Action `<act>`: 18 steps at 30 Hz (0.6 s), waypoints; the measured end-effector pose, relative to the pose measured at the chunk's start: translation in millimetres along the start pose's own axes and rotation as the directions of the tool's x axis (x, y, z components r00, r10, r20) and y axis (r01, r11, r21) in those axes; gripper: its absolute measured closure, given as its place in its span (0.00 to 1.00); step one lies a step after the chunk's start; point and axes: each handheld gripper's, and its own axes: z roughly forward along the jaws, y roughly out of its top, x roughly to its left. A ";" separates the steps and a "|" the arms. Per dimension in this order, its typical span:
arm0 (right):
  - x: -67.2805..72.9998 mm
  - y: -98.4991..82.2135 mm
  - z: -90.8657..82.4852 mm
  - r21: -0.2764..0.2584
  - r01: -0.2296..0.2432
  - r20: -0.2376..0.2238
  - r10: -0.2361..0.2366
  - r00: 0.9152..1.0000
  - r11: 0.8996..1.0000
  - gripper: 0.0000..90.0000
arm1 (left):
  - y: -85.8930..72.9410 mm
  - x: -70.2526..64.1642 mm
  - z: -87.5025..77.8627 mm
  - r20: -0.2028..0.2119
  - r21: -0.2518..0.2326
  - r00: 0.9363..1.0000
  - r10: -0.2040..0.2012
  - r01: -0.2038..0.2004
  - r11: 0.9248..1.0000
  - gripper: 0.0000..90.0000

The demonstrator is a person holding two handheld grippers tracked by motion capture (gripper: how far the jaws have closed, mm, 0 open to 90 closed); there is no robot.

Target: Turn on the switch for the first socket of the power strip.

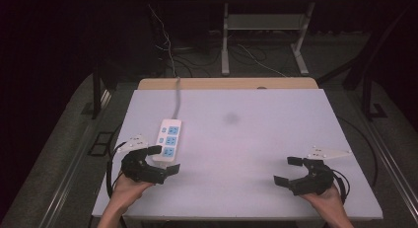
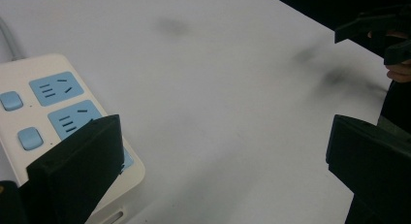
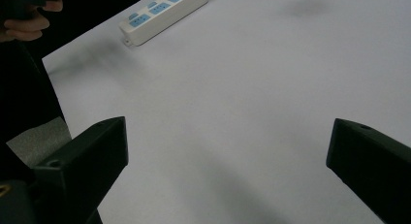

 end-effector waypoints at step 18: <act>-1.0 -0.8 -0.6 0.001 -0.003 0.001 0.003 1.000 1.000 0.01 | 20.9 17.1 1.4 -0.007 0.035 1.000 0.006 -0.006 0.999 0.00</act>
